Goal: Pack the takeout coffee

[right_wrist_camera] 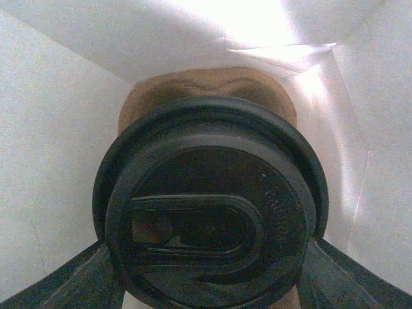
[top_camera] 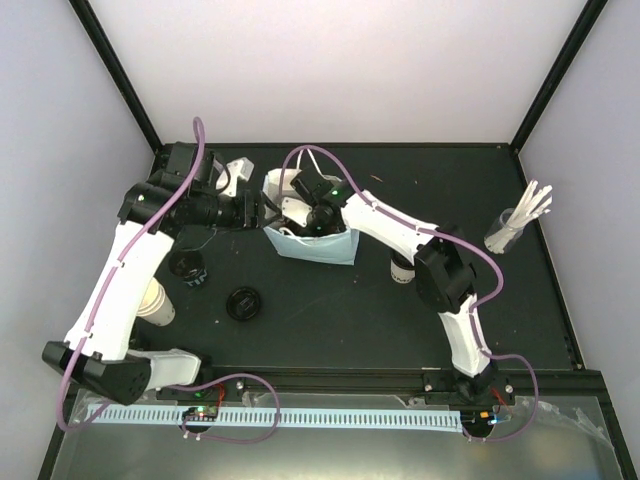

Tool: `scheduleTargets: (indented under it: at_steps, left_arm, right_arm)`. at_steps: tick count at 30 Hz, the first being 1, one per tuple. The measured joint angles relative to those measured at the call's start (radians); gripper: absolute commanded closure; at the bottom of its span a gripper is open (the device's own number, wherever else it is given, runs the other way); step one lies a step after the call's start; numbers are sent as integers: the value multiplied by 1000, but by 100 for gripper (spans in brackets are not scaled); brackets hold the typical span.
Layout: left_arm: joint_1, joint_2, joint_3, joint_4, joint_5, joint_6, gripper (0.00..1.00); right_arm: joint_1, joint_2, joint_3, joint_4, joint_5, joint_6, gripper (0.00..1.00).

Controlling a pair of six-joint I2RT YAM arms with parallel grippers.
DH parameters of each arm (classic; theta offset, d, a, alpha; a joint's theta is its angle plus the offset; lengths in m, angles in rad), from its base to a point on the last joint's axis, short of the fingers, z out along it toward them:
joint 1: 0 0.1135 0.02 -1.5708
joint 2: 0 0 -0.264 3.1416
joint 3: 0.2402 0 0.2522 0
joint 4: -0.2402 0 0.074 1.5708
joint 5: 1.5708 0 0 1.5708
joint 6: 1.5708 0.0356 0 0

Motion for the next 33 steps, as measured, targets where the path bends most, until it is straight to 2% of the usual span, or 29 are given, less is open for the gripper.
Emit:
scheduleTargets:
  at_steps: [8,15,21,27,33]
  left_arm:
    - [5,-66,-136,61,-18,9,23]
    - [14,-53,-148,92,-56,29,24]
    - [20,-10,-147,126,-53,39,28]
    - [20,35,-149,138,-11,46,28]
    - [20,-118,-233,201,30,50,25]
  right_arm:
    - [10,0,-3,13,40,47,56]
    - [68,-7,-35,51,187,95,55]
    - [95,31,6,40,267,107,55]
    - [64,68,81,-11,213,124,55]
    - [16,98,142,-59,116,124,55]
